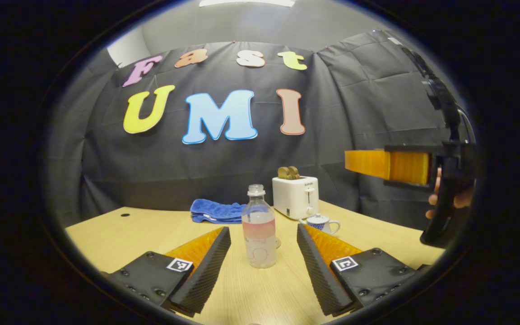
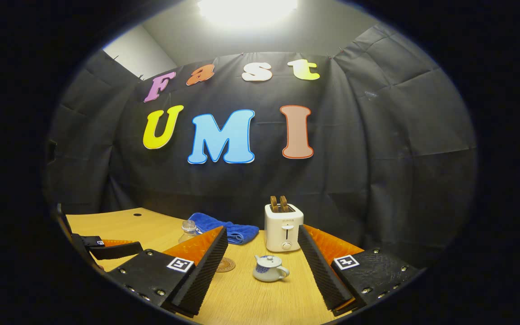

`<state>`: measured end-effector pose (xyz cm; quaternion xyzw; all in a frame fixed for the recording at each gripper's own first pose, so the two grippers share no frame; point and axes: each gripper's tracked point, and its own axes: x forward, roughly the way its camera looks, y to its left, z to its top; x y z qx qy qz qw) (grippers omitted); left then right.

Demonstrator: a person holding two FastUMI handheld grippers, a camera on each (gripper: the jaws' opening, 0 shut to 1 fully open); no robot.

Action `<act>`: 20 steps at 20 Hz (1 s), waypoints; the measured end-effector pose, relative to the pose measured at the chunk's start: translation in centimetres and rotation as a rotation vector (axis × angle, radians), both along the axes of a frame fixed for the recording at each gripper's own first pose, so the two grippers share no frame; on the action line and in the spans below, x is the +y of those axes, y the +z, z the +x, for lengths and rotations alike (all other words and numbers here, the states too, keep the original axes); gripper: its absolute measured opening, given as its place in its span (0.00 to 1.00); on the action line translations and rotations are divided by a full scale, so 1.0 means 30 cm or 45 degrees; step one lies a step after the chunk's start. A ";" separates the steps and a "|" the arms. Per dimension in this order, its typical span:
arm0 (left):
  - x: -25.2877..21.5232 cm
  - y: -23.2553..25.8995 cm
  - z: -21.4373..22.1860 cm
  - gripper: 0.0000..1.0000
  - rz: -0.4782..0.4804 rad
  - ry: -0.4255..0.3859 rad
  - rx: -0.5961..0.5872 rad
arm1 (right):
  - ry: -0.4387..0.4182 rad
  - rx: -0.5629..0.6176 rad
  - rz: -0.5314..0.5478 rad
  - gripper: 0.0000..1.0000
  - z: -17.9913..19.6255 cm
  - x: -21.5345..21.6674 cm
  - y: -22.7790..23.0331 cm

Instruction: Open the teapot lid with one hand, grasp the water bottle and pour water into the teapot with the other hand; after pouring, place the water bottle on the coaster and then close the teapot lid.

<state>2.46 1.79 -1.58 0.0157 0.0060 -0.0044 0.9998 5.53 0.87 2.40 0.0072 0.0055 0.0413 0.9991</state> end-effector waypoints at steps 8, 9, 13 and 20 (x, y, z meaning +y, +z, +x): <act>0.017 -0.136 0.193 1.00 -0.050 0.013 0.110 | 0.042 -0.076 0.004 0.97 0.252 0.007 -0.016; 0.014 -0.144 0.214 1.00 -0.049 0.012 0.116 | 0.035 -0.061 0.020 0.96 0.289 0.006 -0.043; 0.014 -0.180 0.292 1.00 -0.013 0.002 0.146 | -0.002 0.000 0.076 0.97 0.412 -0.004 -0.166; 0.017 -0.237 0.407 1.00 -0.022 -0.043 0.194 | -0.057 0.209 0.092 0.95 0.536 -0.016 -0.439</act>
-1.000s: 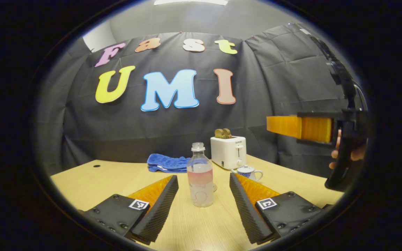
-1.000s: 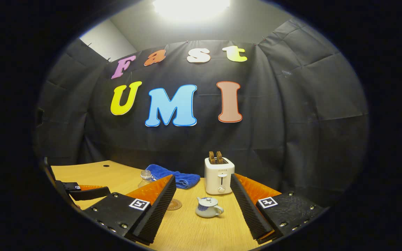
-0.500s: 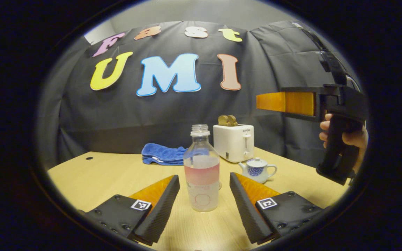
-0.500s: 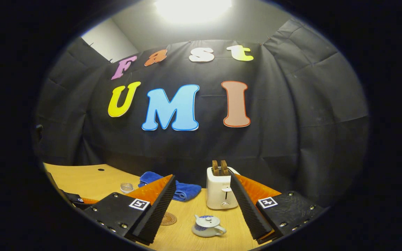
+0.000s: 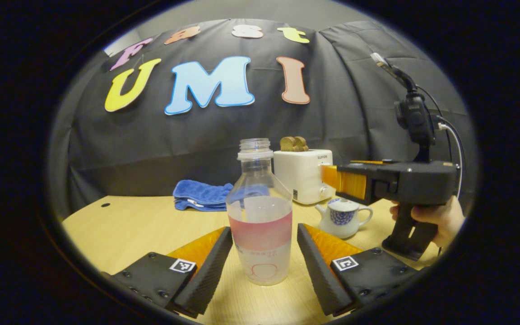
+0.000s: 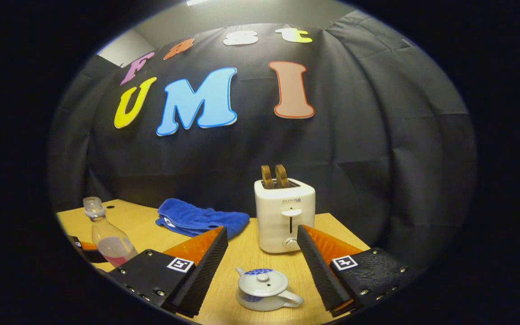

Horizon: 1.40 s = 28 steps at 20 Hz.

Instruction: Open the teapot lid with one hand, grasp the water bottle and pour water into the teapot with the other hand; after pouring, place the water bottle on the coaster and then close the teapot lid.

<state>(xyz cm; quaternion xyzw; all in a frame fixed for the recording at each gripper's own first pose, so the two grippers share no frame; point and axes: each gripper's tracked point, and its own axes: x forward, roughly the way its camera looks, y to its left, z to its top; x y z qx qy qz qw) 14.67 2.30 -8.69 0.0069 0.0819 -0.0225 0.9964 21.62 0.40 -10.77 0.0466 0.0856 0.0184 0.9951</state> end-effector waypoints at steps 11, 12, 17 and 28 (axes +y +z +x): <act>0.007 0.000 0.050 1.00 -0.031 -0.054 0.024 | 0.028 0.162 -0.035 0.55 0.048 0.026 -0.140; 0.003 -0.002 0.052 1.00 -0.028 -0.059 0.030 | 0.027 0.165 -0.053 0.53 0.054 0.030 -0.153; -0.022 0.001 0.041 0.88 -0.022 -0.070 0.044 | 0.030 0.187 -0.093 0.48 0.054 0.034 -0.150; -0.015 0.007 0.016 0.84 -0.047 -0.052 0.069 | 0.069 0.112 0.007 0.11 0.052 0.031 -0.129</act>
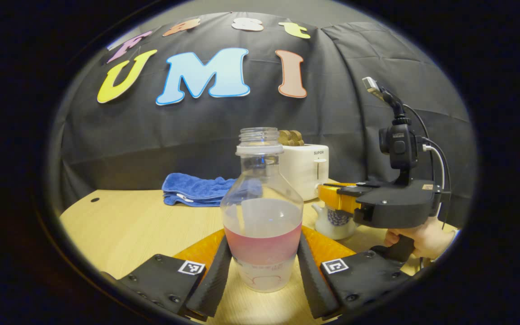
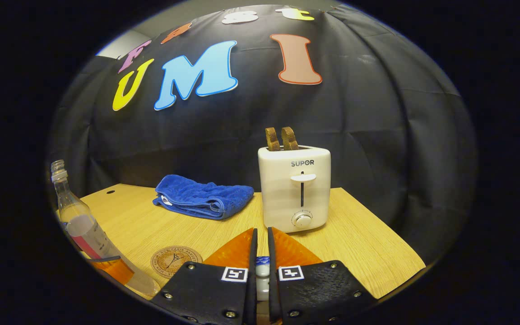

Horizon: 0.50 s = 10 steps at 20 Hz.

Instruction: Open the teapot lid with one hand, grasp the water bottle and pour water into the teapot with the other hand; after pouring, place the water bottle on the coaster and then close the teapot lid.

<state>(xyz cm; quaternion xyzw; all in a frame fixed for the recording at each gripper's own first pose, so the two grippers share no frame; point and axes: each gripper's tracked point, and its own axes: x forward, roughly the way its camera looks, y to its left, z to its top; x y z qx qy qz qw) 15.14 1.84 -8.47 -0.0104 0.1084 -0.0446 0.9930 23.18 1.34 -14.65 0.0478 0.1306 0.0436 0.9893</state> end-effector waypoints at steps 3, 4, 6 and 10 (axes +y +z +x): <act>0.005 -0.002 0.003 0.84 -0.014 0.005 -0.007 | 0.004 -0.038 0.010 0.11 0.000 0.004 0.026; 0.006 -0.001 0.004 0.84 -0.015 0.004 -0.007 | 0.002 -0.055 0.014 0.11 -0.003 0.002 0.040; 0.003 0.002 0.001 0.84 -0.010 -0.001 -0.007 | 0.003 -0.096 0.029 0.10 -0.009 0.003 0.076; 0.001 0.003 0.002 0.84 0.037 -0.027 0.009 | -0.007 -0.150 0.030 0.11 -0.021 -0.014 0.138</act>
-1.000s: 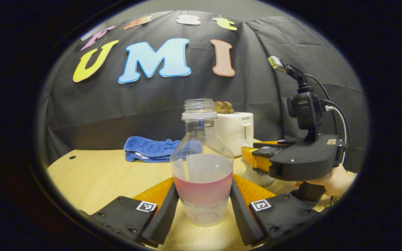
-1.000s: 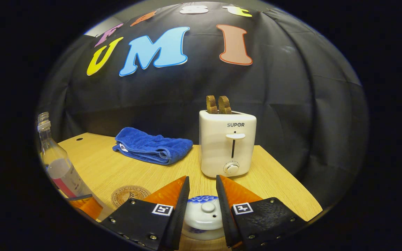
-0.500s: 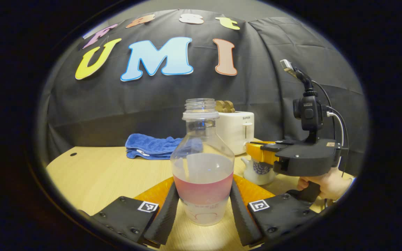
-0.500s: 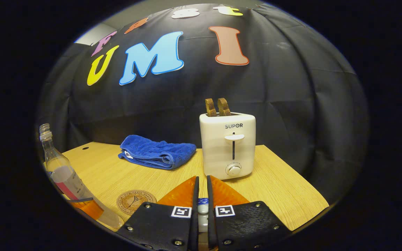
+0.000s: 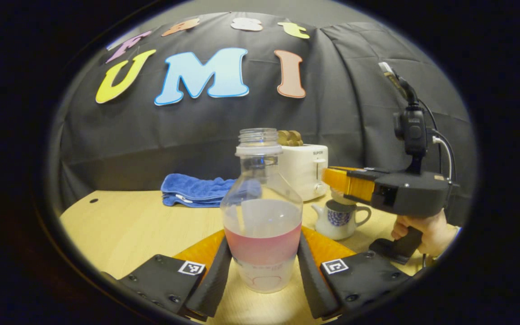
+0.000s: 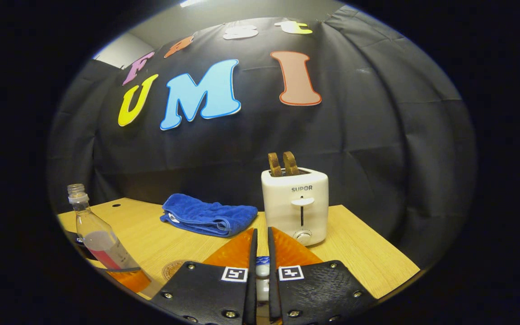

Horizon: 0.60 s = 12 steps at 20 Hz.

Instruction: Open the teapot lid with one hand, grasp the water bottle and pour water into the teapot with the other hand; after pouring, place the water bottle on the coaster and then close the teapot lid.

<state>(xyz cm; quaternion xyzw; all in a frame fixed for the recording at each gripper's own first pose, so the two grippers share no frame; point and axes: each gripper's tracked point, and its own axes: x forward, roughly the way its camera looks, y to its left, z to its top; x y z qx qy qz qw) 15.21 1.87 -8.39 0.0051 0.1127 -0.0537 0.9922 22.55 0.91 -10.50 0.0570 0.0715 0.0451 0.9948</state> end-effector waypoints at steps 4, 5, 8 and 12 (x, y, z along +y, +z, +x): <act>0.022 0.010 0.018 0.84 0.162 -0.024 0.021 | -0.018 0.030 0.001 0.11 -0.017 -0.041 0.003; 0.022 0.005 0.026 0.84 0.210 -0.048 0.029 | -0.020 0.040 0.009 0.11 -0.022 -0.053 0.004; 0.026 0.018 0.062 0.84 0.420 -0.123 0.061 | -0.024 0.060 0.018 0.11 -0.039 -0.078 0.010; 0.019 0.043 0.101 0.84 0.658 -0.238 0.076 | -0.048 0.055 -0.020 0.11 -0.076 -0.142 0.034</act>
